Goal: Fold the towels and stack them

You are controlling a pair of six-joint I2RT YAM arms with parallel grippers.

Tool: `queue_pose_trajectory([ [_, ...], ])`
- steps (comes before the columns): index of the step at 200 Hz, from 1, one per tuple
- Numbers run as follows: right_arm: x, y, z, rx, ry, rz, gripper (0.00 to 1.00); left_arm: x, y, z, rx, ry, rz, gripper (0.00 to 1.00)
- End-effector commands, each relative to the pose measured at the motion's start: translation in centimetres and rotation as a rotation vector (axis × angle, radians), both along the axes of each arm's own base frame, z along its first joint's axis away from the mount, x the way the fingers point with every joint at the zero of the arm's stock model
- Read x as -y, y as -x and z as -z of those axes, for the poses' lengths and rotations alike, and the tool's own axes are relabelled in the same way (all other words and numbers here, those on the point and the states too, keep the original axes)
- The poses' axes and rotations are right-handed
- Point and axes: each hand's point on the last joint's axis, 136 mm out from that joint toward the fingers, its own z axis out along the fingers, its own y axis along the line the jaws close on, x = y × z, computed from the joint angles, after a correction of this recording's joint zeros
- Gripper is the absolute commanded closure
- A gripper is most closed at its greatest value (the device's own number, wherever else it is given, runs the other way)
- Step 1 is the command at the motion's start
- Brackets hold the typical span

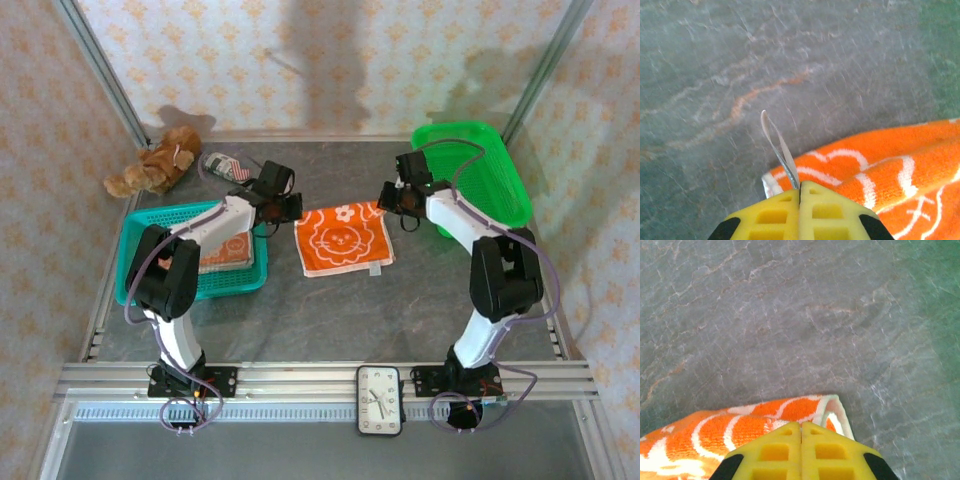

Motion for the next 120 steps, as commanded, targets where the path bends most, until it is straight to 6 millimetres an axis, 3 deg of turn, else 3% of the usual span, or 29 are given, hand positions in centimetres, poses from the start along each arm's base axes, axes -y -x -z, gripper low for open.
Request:
queue_pose_trajectory([
  [1, 0.4, 0.2, -1.6, 0.065, -0.023, 0.022, 1.0, 0.2, 0.3, -1.6, 0.078, 0.014, -0.026, 1.0],
  [48, 1.0, 2.4, -0.6, 0.048, -0.029, 0.033, 1.0, 1.0, 2.6, -1.1, 0.085, 0.016, -0.021, 1.0],
  [120, 1.4, 5.5, 0.2, 0.031, -0.055, 0.053, 1.0, 1.3, 4.6, -0.8, 0.079, 0.029, -0.029, 1.0],
])
